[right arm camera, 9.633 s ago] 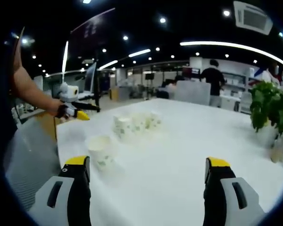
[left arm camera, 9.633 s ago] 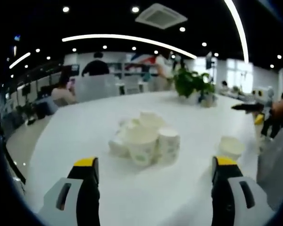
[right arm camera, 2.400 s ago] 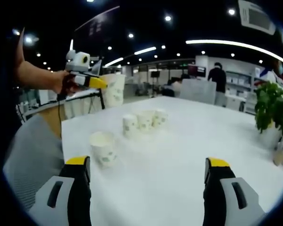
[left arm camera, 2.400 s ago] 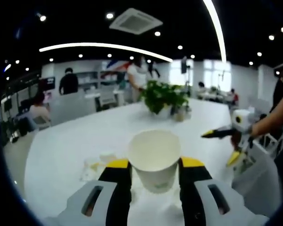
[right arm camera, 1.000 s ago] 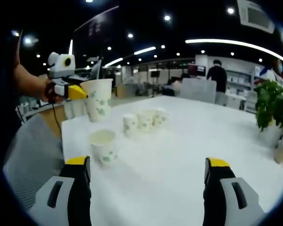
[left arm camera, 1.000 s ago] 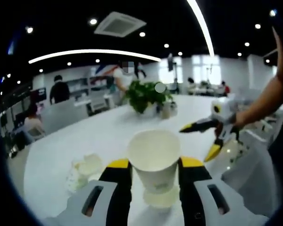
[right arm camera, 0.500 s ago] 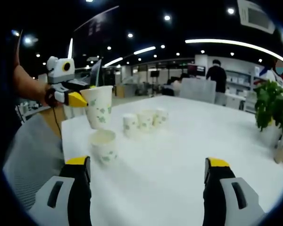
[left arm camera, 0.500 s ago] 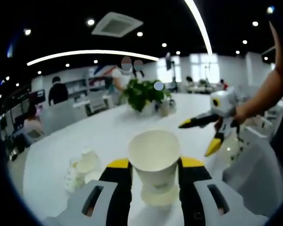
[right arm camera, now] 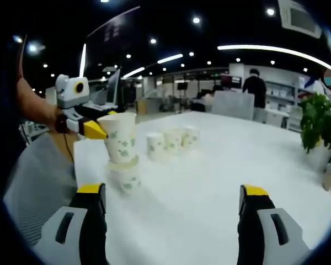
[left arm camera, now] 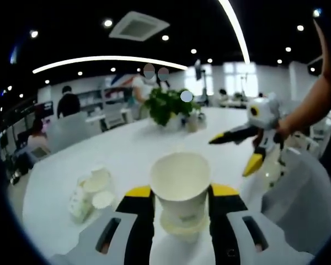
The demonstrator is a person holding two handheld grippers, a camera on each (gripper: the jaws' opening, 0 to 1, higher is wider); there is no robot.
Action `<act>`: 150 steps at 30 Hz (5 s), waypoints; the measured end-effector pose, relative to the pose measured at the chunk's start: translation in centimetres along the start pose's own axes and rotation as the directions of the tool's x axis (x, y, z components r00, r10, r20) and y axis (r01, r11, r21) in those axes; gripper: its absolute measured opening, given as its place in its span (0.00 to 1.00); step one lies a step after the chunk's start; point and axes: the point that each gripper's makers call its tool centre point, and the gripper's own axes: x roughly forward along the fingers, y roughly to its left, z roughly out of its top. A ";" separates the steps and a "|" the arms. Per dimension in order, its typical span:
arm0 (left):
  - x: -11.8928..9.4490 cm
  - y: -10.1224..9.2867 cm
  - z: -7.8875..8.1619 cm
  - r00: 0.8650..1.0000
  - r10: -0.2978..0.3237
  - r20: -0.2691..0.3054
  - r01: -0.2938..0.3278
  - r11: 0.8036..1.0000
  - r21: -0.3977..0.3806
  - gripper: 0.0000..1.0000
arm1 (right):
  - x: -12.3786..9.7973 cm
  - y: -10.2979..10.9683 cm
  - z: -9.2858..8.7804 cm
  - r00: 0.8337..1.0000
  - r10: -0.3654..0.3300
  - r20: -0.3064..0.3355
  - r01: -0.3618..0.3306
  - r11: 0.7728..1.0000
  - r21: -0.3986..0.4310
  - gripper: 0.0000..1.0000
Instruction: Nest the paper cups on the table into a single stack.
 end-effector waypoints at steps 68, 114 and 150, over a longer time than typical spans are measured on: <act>0.1 2.0 -5.2 0.994 0.004 -0.109 -0.015 0.995 -0.102 0.89 | 0.0 -0.2 -0.2 1.000 -0.004 0.000 0.004 1.000 0.014 0.99; -9.9 8.3 -7.9 0.980 0.185 -0.071 -0.197 0.955 -0.223 0.98 | 0.2 -1.7 1.3 1.000 -0.004 0.022 0.004 1.000 -0.012 1.00; -3.8 10.7 -6.5 0.983 0.169 -0.066 -0.179 0.964 -0.196 0.87 | 0.2 -1.4 1.3 1.000 -0.002 0.016 0.002 1.000 0.000 1.00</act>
